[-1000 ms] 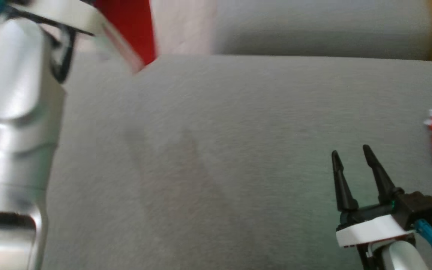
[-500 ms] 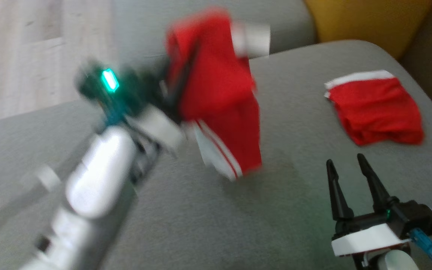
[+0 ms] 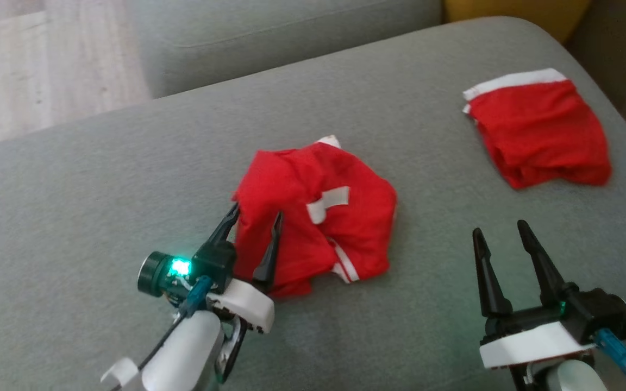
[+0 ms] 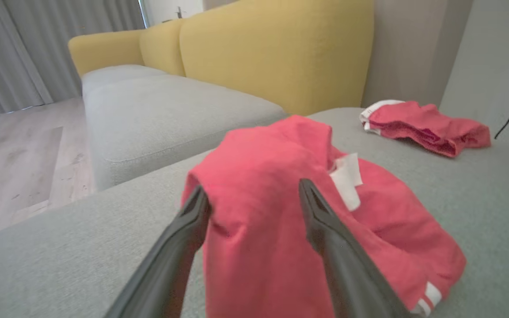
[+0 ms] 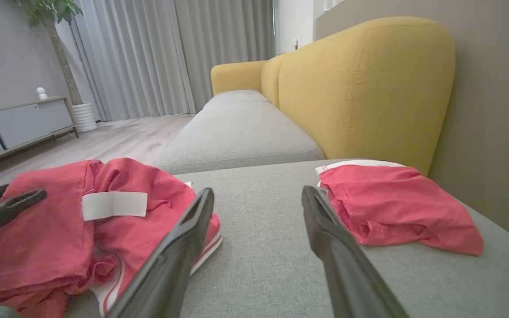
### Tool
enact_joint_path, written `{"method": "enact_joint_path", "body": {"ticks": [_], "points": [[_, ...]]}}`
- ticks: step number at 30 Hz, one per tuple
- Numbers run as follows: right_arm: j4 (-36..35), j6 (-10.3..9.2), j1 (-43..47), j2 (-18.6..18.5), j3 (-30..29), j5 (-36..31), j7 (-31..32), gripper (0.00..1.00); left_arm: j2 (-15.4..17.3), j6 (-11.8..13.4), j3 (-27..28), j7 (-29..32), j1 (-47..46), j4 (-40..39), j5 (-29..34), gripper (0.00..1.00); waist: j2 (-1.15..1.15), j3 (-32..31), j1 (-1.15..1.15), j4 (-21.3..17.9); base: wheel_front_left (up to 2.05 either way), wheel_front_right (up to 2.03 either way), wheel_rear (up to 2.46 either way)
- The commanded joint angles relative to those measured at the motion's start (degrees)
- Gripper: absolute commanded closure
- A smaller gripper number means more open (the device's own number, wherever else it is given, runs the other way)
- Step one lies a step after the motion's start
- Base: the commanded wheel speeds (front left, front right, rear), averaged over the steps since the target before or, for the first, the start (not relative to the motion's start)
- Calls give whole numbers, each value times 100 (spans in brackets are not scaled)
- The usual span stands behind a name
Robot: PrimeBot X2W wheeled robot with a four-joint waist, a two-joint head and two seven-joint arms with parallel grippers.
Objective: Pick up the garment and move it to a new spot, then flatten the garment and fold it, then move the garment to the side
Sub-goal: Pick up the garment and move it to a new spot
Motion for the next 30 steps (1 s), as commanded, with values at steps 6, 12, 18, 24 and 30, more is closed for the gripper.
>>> {"method": "enact_joint_path", "body": {"ticks": [6,12,18,24,30], "points": [[-185,-5,0,-9,-204,184,-21,0,116,379,735,-70,877,-994,19,0,0,-378,-1,611,0,0,0],[-192,-5,83,-9,-474,148,-21,0,83,531,1447,-71,1916,-2281,-31,0,0,-616,-1,1310,0,0,0],[-174,-5,268,-9,-515,-27,-21,0,79,476,1949,-71,2671,-3418,436,0,0,-864,-1,1733,0,0,0],[-103,-5,853,-9,-616,-49,-21,0,10,201,2101,-72,3456,-3906,664,0,0,-1205,-1,1828,0,0,0],[-182,-5,1129,-8,-473,-18,-21,0,-43,66,2274,-72,3796,-3908,850,0,0,-1291,-1,1737,0,0,0]]}}
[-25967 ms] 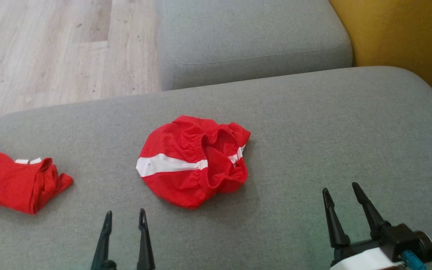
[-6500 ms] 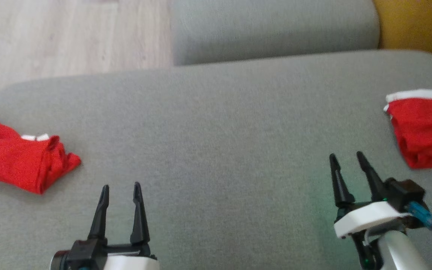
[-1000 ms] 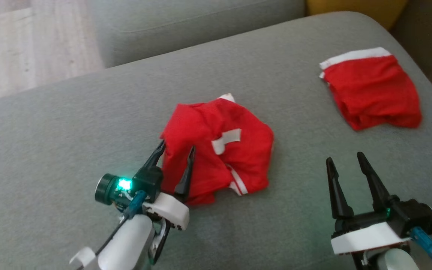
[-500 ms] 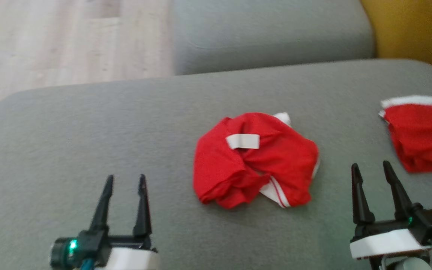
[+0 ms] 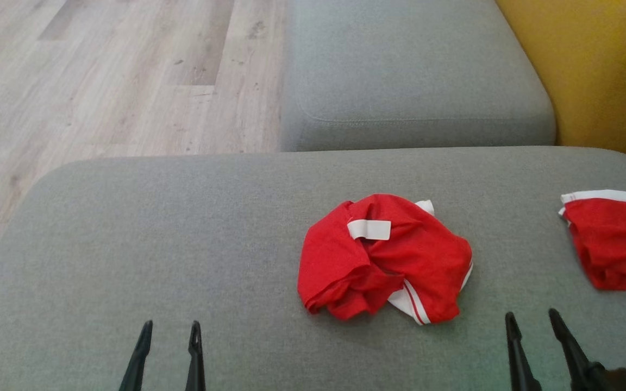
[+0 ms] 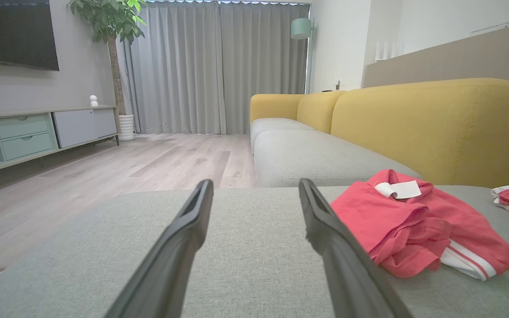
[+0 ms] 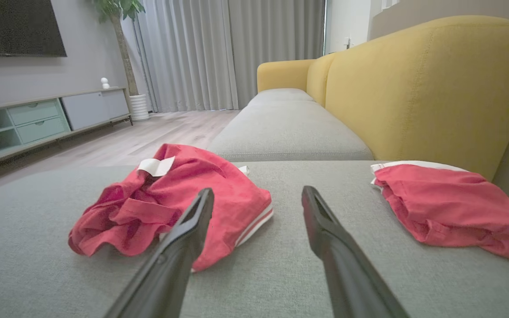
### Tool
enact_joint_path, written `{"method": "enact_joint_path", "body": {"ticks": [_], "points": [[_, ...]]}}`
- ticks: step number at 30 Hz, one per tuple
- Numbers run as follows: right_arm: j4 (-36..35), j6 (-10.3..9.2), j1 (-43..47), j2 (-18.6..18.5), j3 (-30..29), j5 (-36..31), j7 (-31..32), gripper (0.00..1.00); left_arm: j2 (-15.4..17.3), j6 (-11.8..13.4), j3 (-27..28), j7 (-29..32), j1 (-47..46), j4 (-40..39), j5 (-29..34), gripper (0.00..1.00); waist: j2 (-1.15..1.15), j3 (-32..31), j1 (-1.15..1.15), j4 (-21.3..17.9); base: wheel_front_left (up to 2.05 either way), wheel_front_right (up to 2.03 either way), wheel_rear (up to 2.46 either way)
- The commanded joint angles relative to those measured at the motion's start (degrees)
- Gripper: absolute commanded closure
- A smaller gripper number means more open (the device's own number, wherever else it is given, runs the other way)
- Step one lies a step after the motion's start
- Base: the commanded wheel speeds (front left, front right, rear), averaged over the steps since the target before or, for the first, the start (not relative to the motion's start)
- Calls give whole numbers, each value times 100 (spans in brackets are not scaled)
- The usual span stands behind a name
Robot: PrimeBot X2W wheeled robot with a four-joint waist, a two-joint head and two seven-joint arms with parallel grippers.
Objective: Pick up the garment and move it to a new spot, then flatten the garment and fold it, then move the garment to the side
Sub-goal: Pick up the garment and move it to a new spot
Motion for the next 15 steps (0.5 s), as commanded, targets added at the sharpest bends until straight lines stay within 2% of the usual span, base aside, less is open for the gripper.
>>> {"method": "enact_joint_path", "body": {"ticks": [1,15], "points": [[-256,-5,-276,-58,194,0,-22,0,-79,-36,220,-37,-281,-192,85,0,0,-5,2,-39,0,0,0],[-243,-5,-419,-58,372,-41,-22,0,-157,-247,283,-37,-284,-25,231,0,0,-43,2,-56,0,0,0]]}}
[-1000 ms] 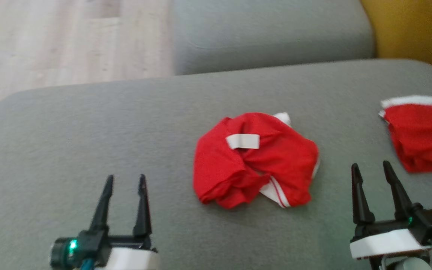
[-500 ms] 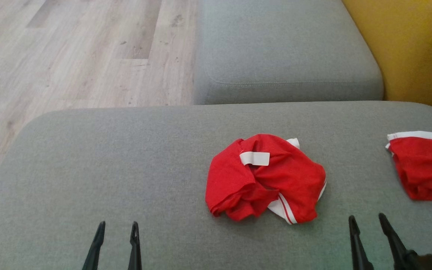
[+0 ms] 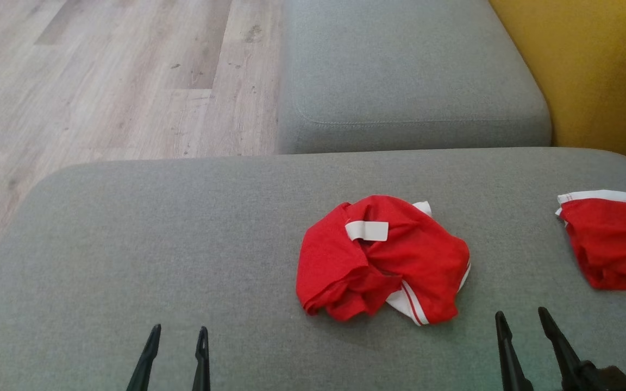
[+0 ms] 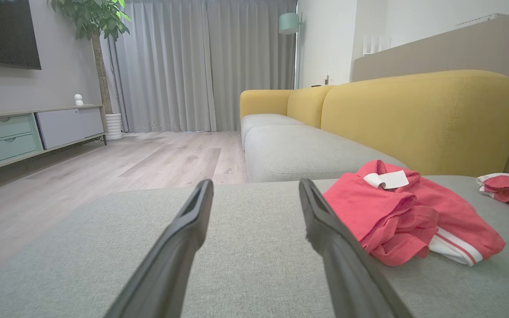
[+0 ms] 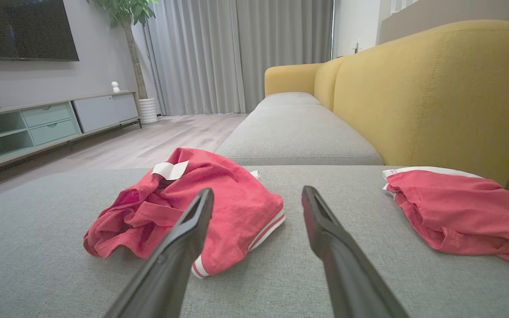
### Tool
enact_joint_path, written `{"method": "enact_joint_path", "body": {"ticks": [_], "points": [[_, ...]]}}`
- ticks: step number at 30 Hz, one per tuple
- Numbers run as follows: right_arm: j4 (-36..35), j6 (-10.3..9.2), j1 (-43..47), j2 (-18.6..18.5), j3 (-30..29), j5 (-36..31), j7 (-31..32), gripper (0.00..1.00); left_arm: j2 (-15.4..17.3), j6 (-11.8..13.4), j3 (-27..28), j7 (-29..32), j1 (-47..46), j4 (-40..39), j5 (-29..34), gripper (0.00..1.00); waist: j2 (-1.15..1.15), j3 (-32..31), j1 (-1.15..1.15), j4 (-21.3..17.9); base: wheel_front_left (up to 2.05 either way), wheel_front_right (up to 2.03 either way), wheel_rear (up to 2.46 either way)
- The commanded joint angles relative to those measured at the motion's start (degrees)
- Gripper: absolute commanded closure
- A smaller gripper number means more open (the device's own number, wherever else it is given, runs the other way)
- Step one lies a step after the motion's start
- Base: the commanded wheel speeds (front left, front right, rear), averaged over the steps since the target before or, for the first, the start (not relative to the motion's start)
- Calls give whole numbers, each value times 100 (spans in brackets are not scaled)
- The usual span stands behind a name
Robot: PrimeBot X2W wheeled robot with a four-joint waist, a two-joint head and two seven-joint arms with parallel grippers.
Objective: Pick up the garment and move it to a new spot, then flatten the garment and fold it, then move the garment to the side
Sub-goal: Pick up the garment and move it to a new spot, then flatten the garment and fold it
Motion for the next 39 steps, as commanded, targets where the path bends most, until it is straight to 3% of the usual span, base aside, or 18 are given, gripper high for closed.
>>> {"method": "enact_joint_path", "body": {"ticks": [1,16,23,30,37,39], "points": [[-166,-5,-382,-58,120,19,-22,0,-82,-28,169,-37,-277,-140,77,0,0,-5,0,10,0,0,0],[-146,-5,-435,-58,189,49,-22,0,-113,-47,121,-37,-299,-6,165,0,0,5,0,21,0,0,0],[-249,-5,-521,-58,263,6,-22,0,-119,-187,-146,-37,-539,208,278,0,0,235,0,-289,0,0,0],[-398,-5,-726,-58,314,-22,-22,0,-126,-582,-1210,-37,-1515,1179,562,0,0,687,0,-880,0,0,0],[-456,-5,-957,-58,495,-132,-22,0,-128,-773,-2708,-37,-2799,2508,403,0,0,1157,0,-1566,0,0,0],[-465,-5,-1002,-58,523,-142,-22,0,-128,-782,-2878,-37,-2991,2715,369,0,0,1250,0,-1676,0,0,0]]}}
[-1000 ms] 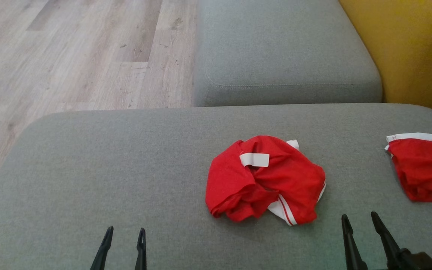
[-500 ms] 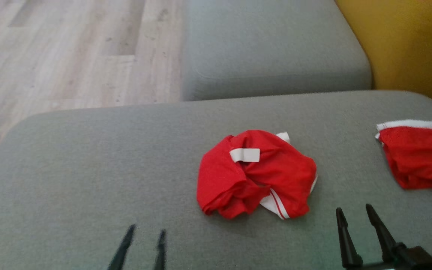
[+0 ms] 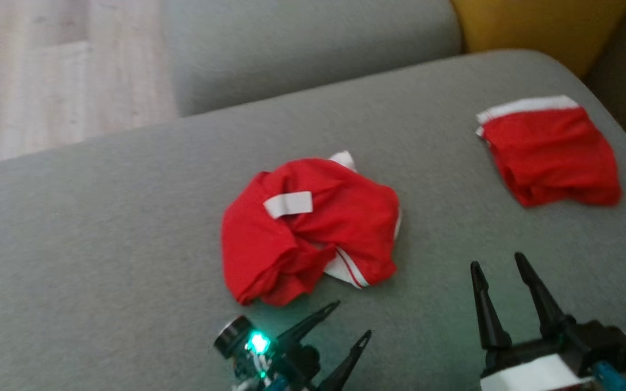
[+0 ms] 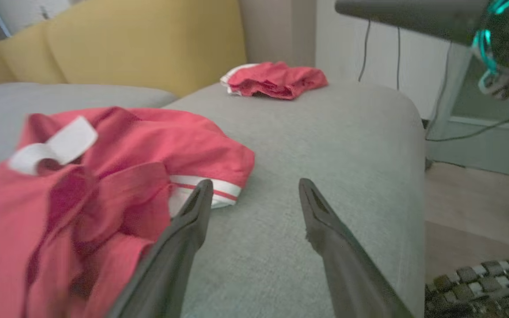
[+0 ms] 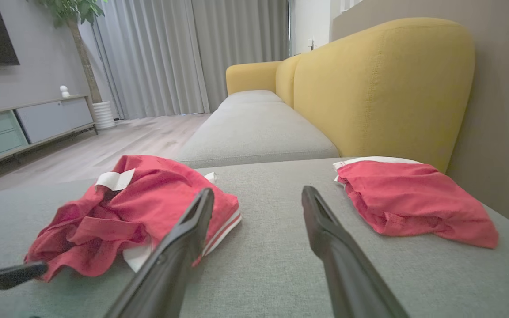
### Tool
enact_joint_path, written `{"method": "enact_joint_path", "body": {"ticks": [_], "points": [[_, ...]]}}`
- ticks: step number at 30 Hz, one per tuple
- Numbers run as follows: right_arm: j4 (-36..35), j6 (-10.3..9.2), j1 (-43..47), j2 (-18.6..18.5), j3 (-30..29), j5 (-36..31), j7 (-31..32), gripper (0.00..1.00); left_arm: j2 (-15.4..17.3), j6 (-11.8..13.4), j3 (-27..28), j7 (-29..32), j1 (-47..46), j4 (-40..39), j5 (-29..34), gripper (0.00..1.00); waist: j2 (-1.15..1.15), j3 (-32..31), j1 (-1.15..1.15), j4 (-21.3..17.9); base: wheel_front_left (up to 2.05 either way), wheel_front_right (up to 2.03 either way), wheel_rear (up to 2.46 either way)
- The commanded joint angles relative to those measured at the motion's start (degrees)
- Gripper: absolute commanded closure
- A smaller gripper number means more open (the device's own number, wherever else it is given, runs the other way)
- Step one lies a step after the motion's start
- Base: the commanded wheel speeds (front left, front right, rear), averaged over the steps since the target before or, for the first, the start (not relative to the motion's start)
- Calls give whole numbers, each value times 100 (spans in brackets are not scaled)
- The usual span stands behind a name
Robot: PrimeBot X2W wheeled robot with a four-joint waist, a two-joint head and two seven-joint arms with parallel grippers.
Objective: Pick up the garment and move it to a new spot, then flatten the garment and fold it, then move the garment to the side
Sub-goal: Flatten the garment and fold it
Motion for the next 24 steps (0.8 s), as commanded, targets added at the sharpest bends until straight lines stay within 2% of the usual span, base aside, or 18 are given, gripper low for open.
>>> {"method": "enact_joint_path", "body": {"ticks": [1,4,9,14,16,19,24], "points": [[-230,-5,-334,-55,141,-36,-22,0,-31,-11,116,-37,-341,-77,-30,0,0,354,-1,-357,0,0,0],[-260,-5,-471,-55,141,-23,-22,0,-32,141,-195,-37,-915,430,-141,0,0,629,-1,-592,0,0,0],[-283,-5,-621,-55,206,35,-22,0,-32,603,-585,166,-1647,1140,-446,0,0,949,-1,-817,0,0,0],[-289,-5,-767,-55,292,82,-22,0,-32,684,-894,370,-2061,1607,-961,0,0,1169,-1,-968,0,0,0],[-287,-5,-829,-55,321,105,-22,0,-32,765,-927,298,-2241,1677,-1163,100,0,1229,-1,-1011,0,0,0],[-259,-5,-878,-55,337,127,-22,0,-32,832,-951,115,-2459,1632,-1456,100,0,1221,-1,-1035,0,0,0],[-137,-5,-842,-55,319,153,-22,0,-32,541,-901,-25,-2809,1007,-2190,100,0,963,-1,-1005,0,0,0]]}}
